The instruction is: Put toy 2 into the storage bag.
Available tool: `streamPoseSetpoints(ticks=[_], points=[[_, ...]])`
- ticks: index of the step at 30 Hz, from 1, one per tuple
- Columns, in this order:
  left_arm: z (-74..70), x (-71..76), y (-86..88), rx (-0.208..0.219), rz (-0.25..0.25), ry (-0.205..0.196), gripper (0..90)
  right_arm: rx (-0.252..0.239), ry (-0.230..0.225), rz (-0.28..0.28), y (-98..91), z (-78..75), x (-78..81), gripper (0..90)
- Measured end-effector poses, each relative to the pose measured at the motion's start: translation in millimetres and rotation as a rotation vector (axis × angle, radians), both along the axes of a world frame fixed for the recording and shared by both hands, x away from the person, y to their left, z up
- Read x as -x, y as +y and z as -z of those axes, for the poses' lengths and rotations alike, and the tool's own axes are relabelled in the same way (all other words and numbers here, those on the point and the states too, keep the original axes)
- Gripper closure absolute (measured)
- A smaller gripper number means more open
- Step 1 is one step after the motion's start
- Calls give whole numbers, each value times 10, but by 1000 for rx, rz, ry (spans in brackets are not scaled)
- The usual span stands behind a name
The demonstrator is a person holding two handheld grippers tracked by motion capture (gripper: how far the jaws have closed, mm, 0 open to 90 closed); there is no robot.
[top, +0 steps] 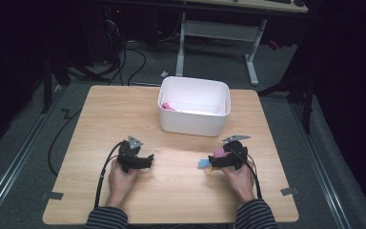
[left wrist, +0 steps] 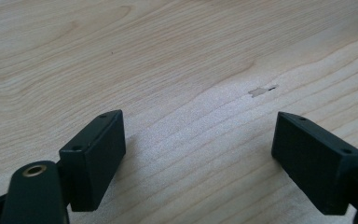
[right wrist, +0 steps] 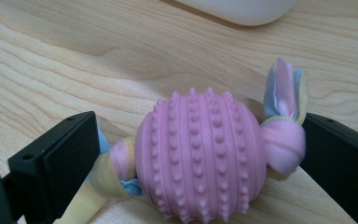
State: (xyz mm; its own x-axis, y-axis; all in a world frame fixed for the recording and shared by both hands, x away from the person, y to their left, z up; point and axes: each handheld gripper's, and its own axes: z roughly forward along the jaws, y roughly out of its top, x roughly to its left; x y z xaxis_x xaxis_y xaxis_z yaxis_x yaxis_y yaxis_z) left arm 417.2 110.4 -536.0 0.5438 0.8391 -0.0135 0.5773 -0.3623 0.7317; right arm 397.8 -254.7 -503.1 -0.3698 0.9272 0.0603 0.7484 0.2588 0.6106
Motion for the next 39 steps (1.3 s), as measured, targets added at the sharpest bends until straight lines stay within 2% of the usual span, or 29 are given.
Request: streamPoseSetpoints(ticks=[5, 13, 14, 15, 16, 20, 28, 32, 39], points=[[0, 0, 0, 1, 0, 0, 176, -32, -16, 6, -21, -15, -1, 77], [0, 0, 0, 1, 0, 0, 176, -69, -7, 25, -78, -37, -6, 166], [0, 0, 0, 0, 0, 0, 176, -70, -9, 26, -83, -40, -6, 184], [0, 0, 0, 0, 0, 0, 176, -73, -11, 30, -88, -45, -2, 249], [0, 0, 0, 0, 0, 0, 176, -68, -23, 33, -95, -52, 5, 251], [0, 0, 0, 0, 0, 0, 176, -80, -10, 28, -123, -55, -5, 261], [0, 0, 0, 0, 0, 0, 176, -78, -22, 22, -128, -74, 12, 278], [0, 0, 0, 0, 0, 0, 176, -81, -48, 17, -157, -142, 50, 278], [0, 0, 0, 0, 0, 0, 176, -54, -74, -13, -214, -322, 142, 278]])
